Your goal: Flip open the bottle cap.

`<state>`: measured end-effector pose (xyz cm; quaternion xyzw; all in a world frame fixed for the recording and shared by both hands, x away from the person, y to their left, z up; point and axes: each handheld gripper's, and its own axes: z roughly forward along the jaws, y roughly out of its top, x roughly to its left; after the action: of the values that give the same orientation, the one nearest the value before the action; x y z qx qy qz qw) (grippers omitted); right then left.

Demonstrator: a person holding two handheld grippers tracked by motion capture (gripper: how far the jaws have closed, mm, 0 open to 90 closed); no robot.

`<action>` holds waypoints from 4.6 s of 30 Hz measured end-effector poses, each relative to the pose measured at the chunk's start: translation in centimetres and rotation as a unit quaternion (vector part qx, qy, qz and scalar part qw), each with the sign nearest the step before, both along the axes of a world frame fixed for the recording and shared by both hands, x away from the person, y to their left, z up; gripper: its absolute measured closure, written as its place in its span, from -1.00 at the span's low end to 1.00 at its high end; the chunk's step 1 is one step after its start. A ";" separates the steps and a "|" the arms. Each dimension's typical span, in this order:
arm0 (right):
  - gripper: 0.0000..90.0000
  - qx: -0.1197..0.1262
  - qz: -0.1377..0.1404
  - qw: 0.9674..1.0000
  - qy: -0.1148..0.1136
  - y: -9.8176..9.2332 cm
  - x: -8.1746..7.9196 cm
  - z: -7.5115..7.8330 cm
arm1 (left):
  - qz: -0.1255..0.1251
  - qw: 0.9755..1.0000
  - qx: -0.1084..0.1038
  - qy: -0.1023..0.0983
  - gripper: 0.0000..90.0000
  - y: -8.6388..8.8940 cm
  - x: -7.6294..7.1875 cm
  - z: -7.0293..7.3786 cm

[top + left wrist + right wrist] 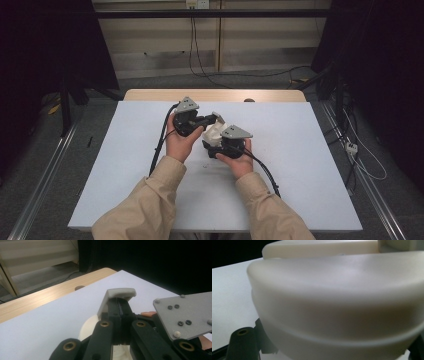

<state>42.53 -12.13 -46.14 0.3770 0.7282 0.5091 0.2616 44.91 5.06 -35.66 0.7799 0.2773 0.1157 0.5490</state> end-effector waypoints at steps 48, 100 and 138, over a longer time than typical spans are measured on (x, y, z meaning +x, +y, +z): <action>-0.58 -0.002 0.000 1.000 -0.002 0.0 0.0 -0.1 | -0.007 1.000 0.000 -0.010 1.00 -1.4 1.6 0.5; -0.58 -0.001 0.002 1.000 0.001 0.0 0.1 -0.1 | -0.010 1.000 -0.005 0.001 1.00 -2.8 3.3 -0.1; -0.58 -0.002 0.002 1.000 0.002 0.0 0.1 -0.1 | -0.012 1.000 0.001 0.004 1.00 -3.6 4.2 -0.6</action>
<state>42.64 -12.17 -46.25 0.3757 0.7308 0.5072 0.2599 49.10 1.46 -36.21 0.7842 0.2702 0.1065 0.5484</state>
